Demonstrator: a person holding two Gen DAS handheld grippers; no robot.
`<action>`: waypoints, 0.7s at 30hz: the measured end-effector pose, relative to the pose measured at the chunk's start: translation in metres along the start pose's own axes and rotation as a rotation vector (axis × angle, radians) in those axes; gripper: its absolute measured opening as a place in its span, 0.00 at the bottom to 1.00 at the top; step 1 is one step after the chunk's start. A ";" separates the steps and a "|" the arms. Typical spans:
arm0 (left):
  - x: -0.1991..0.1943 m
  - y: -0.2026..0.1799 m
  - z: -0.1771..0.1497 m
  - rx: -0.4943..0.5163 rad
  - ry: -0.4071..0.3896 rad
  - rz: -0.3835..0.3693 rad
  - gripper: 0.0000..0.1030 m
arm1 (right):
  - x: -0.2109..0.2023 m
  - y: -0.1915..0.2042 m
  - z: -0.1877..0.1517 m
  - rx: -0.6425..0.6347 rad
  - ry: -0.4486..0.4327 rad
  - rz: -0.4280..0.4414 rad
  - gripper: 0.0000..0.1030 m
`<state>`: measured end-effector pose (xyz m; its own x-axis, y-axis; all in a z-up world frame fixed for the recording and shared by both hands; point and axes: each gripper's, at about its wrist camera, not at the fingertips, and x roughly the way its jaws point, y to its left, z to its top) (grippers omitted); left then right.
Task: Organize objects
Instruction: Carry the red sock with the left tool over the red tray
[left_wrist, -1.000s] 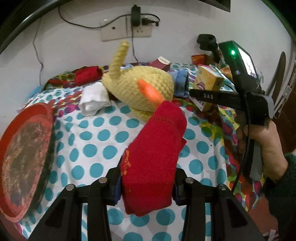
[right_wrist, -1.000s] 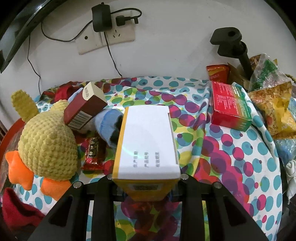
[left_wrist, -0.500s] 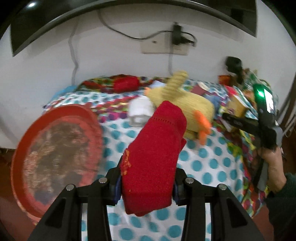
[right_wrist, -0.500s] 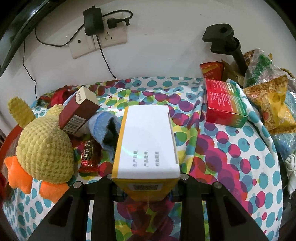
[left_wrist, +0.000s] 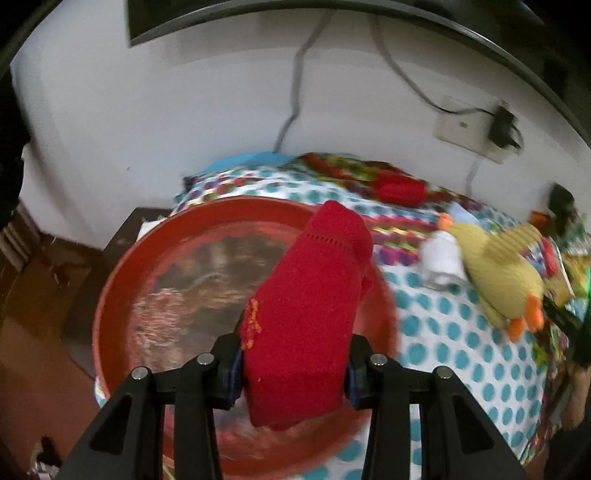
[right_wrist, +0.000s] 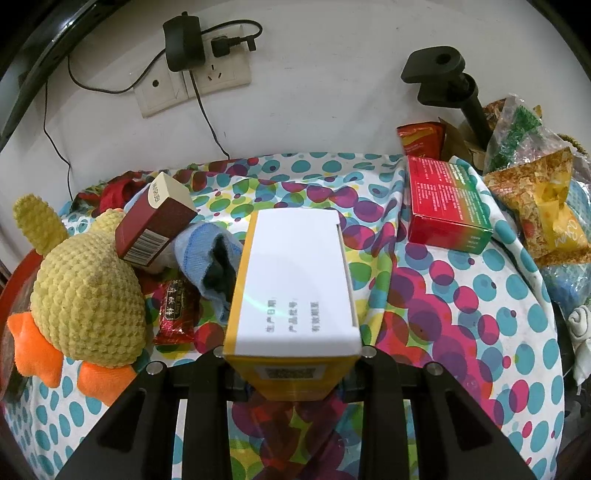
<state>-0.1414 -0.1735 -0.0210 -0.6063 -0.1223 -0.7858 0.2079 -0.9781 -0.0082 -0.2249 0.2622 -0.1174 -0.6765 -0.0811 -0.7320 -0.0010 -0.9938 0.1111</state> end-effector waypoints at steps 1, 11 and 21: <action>0.002 0.008 0.003 -0.018 0.003 0.008 0.40 | 0.000 0.000 0.000 0.002 -0.001 -0.001 0.27; 0.056 0.086 0.040 -0.117 0.073 0.087 0.40 | 0.000 -0.002 -0.001 0.000 0.000 -0.009 0.27; 0.108 0.118 0.053 -0.125 0.132 0.123 0.40 | 0.001 -0.002 -0.004 -0.003 0.002 -0.021 0.27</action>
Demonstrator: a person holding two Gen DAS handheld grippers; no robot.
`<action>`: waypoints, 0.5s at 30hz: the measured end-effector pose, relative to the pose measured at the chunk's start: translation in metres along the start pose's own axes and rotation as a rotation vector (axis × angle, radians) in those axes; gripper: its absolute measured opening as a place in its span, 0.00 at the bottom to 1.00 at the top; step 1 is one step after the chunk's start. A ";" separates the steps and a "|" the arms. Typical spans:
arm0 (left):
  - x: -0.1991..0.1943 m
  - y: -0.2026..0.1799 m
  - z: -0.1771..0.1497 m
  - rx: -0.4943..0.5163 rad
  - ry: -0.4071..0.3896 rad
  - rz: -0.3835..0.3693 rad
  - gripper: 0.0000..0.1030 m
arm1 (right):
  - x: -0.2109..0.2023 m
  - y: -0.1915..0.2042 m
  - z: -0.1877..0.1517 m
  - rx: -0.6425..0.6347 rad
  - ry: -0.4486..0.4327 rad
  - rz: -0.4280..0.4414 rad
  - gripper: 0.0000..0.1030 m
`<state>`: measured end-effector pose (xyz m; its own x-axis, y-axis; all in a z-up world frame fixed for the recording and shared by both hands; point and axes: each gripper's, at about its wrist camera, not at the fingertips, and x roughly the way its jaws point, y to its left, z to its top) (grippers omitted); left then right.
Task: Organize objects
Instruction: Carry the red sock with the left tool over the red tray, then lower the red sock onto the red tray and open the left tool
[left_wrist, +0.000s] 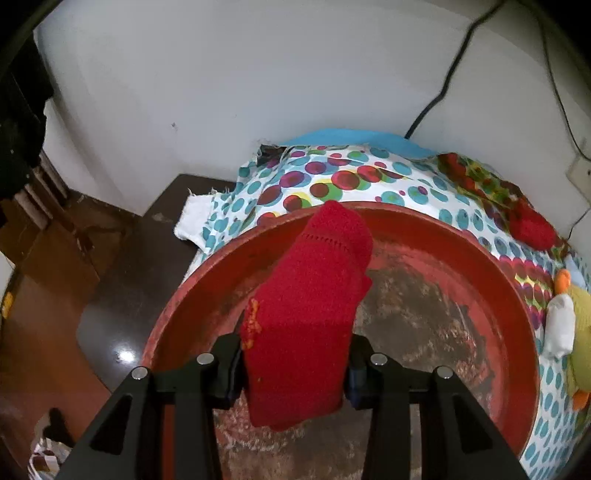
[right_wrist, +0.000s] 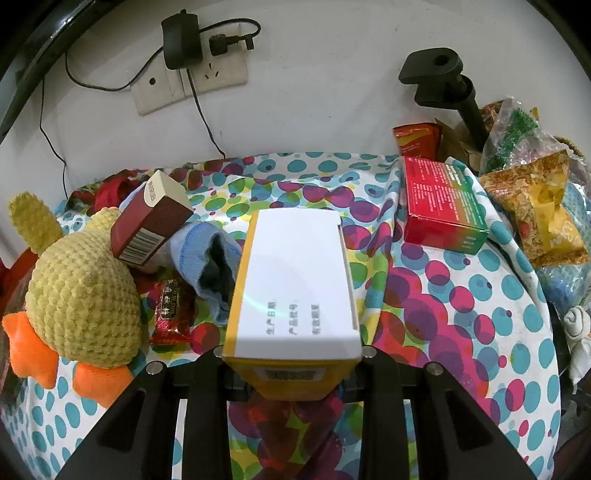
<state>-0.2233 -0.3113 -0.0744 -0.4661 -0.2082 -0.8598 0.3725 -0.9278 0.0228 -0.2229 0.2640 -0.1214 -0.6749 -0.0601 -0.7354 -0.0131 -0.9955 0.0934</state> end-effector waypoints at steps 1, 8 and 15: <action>0.003 0.001 0.002 -0.005 0.002 -0.002 0.41 | 0.000 0.000 -0.001 -0.001 -0.001 -0.002 0.27; 0.021 0.001 0.007 0.021 0.024 0.035 0.42 | 0.001 0.000 -0.002 -0.002 0.000 -0.005 0.27; 0.031 -0.001 0.006 0.031 0.044 0.047 0.44 | 0.001 0.000 -0.002 -0.001 0.001 -0.005 0.27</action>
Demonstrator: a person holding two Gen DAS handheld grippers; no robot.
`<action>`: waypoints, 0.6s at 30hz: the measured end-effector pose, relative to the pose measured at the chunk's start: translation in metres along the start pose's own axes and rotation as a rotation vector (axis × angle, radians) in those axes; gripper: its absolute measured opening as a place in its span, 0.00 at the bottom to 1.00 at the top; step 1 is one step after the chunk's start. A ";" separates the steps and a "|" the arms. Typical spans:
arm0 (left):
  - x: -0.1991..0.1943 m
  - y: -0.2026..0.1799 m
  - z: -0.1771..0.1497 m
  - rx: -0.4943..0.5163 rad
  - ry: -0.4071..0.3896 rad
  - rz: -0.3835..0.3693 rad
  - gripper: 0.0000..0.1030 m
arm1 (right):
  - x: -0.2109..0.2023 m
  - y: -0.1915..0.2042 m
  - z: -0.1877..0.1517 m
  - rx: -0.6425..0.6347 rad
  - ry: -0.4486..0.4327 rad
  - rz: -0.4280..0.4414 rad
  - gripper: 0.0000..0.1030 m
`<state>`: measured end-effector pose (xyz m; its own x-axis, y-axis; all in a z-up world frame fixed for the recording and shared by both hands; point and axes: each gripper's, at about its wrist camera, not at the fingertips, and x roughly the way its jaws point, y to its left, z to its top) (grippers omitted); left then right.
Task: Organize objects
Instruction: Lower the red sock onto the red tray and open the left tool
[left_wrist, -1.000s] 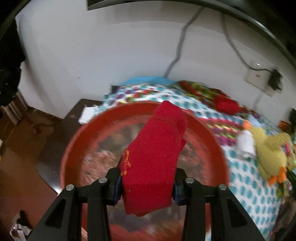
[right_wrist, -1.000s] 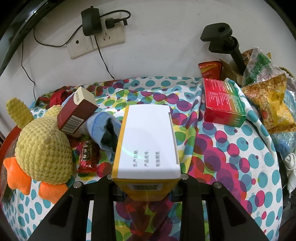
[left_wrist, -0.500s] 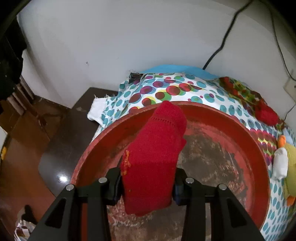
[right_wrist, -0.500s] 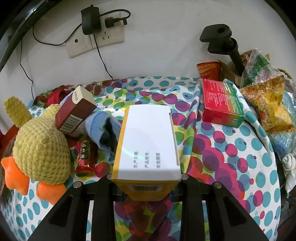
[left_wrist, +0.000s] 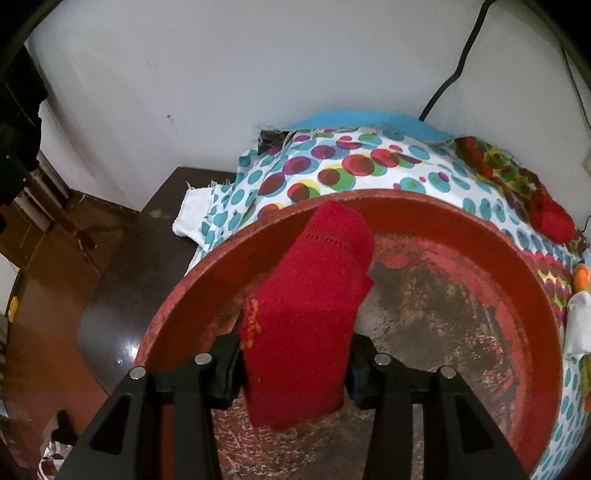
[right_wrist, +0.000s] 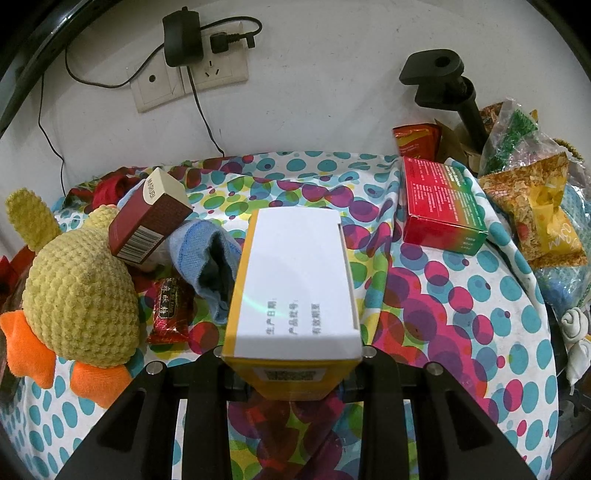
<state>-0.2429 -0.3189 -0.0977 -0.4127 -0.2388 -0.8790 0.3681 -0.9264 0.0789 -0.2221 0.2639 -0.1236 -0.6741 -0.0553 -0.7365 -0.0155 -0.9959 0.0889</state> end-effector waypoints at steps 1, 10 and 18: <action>0.001 0.000 0.000 0.003 0.006 0.005 0.45 | 0.000 0.000 0.000 0.000 0.000 0.000 0.27; 0.005 0.015 -0.004 -0.041 0.046 -0.039 0.49 | 0.001 0.000 0.000 0.001 0.003 -0.006 0.27; -0.001 0.016 -0.003 -0.040 0.065 -0.064 0.49 | 0.002 -0.001 0.000 0.004 0.005 -0.005 0.27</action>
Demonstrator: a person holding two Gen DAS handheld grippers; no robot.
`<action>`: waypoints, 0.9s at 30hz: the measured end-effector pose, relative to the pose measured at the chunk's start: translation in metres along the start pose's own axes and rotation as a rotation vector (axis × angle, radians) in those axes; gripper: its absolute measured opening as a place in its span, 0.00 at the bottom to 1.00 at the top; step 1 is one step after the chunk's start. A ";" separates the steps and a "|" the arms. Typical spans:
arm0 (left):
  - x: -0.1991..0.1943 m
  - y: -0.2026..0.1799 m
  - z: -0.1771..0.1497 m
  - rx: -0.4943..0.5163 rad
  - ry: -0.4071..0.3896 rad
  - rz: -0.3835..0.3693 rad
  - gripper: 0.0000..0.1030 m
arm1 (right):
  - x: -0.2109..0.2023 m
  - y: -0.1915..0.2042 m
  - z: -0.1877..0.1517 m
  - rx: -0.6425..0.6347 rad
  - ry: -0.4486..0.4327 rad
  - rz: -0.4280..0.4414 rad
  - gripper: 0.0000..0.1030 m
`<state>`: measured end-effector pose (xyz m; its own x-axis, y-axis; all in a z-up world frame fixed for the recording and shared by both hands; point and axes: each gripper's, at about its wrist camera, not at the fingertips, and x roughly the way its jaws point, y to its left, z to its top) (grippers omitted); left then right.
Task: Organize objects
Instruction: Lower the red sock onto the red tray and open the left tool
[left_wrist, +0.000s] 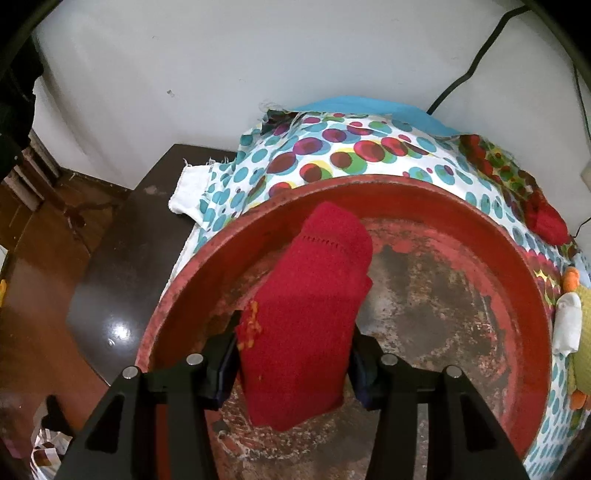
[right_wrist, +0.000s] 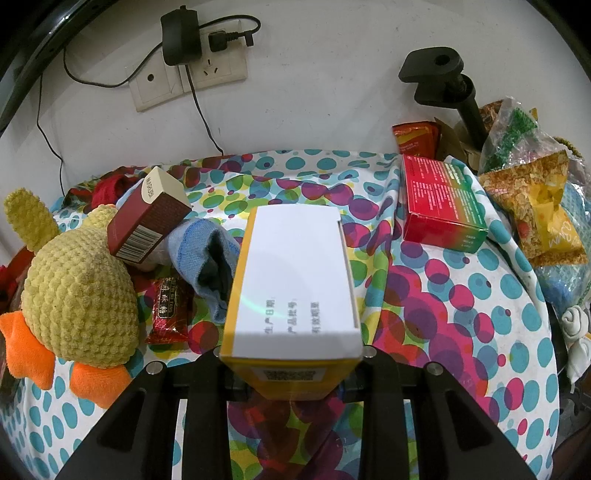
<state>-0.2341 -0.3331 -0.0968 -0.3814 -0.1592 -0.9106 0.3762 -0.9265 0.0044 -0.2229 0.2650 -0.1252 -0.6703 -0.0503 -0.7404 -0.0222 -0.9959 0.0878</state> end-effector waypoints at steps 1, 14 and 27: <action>-0.001 -0.002 0.000 0.006 -0.001 0.002 0.49 | 0.000 -0.001 0.000 0.001 0.000 0.000 0.27; 0.001 -0.015 -0.003 0.071 -0.006 -0.048 0.49 | 0.000 -0.002 0.000 0.020 0.008 0.011 0.27; -0.003 -0.019 -0.005 0.033 0.026 -0.037 0.58 | 0.000 0.001 -0.001 0.025 0.012 0.012 0.27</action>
<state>-0.2360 -0.3129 -0.0967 -0.3722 -0.1156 -0.9209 0.3340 -0.9424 -0.0166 -0.2223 0.2645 -0.1254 -0.6613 -0.0633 -0.7474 -0.0331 -0.9930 0.1134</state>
